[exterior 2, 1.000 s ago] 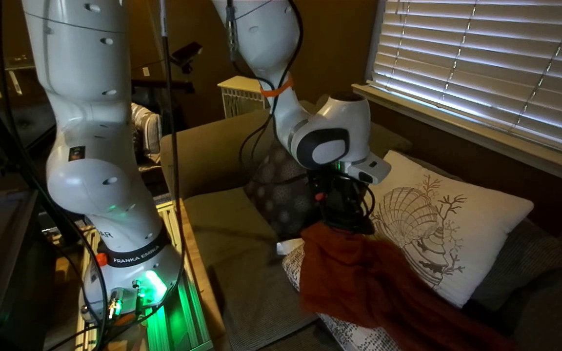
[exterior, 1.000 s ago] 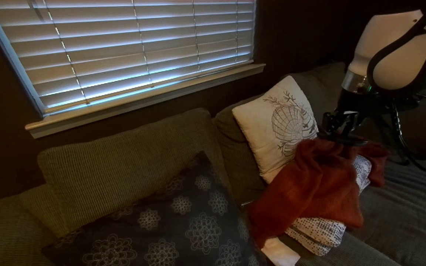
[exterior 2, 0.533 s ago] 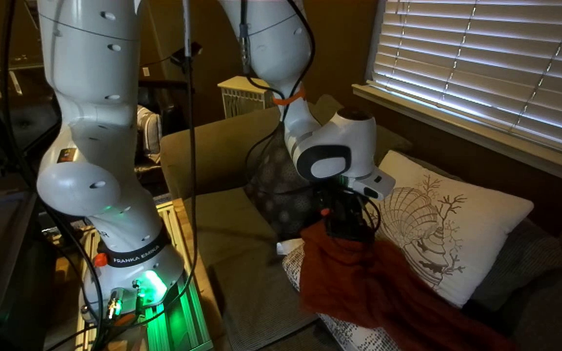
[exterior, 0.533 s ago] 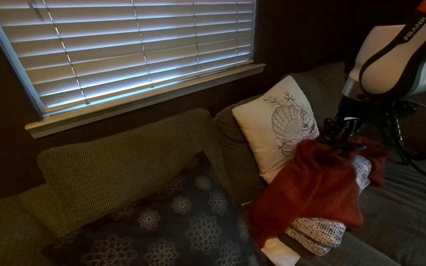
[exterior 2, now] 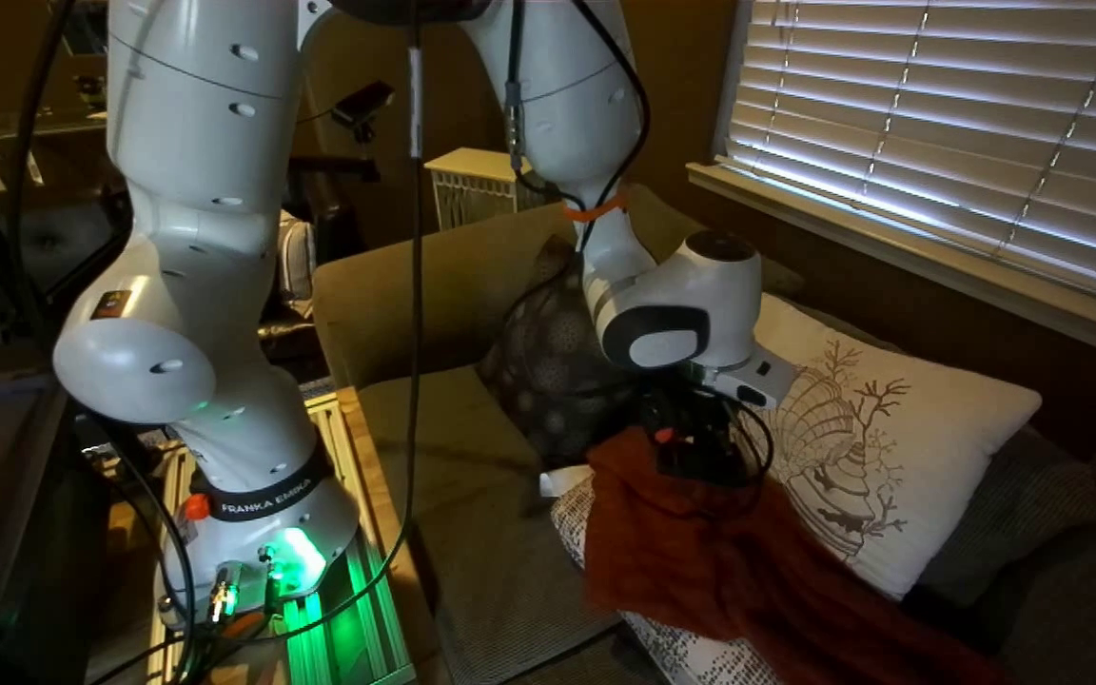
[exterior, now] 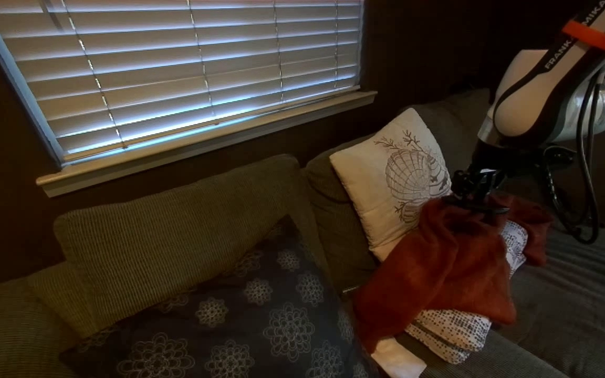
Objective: Remove the black remote from the white pillow, place it on the brown fleece and then cover the remote with the fleece
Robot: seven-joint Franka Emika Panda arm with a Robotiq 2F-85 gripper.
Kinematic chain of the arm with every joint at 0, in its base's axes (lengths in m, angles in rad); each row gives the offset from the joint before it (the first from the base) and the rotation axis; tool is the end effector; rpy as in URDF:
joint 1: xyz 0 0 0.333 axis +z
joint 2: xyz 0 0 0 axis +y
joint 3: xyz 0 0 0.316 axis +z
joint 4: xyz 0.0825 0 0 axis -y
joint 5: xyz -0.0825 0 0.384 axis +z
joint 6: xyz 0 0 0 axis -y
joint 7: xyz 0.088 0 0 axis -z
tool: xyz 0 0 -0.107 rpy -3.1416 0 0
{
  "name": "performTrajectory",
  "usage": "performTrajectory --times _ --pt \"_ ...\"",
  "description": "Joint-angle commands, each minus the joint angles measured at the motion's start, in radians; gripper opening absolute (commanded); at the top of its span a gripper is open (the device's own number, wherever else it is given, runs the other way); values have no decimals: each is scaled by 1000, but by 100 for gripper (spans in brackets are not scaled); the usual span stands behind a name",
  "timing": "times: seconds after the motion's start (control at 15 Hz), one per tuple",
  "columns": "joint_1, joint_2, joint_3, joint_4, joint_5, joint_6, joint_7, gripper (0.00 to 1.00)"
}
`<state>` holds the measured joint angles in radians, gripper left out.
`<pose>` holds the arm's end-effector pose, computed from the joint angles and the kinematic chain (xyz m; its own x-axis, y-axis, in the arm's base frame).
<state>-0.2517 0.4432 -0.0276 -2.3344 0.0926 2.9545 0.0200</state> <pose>0.5067 -0.1523 0.1638 0.9116 -0.3718 0.1752 -0.3735 -0.9273 -0.0246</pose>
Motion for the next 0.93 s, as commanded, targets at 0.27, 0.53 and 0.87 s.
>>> performTrajectory --times 0.27,0.53,0.87 --pt "-97 95 95 101 100 -65 -58 34" --pt "-74 63 76 46 150 -53 -2 34" --pt "-84 37 73 -4 215 -43 40 34"
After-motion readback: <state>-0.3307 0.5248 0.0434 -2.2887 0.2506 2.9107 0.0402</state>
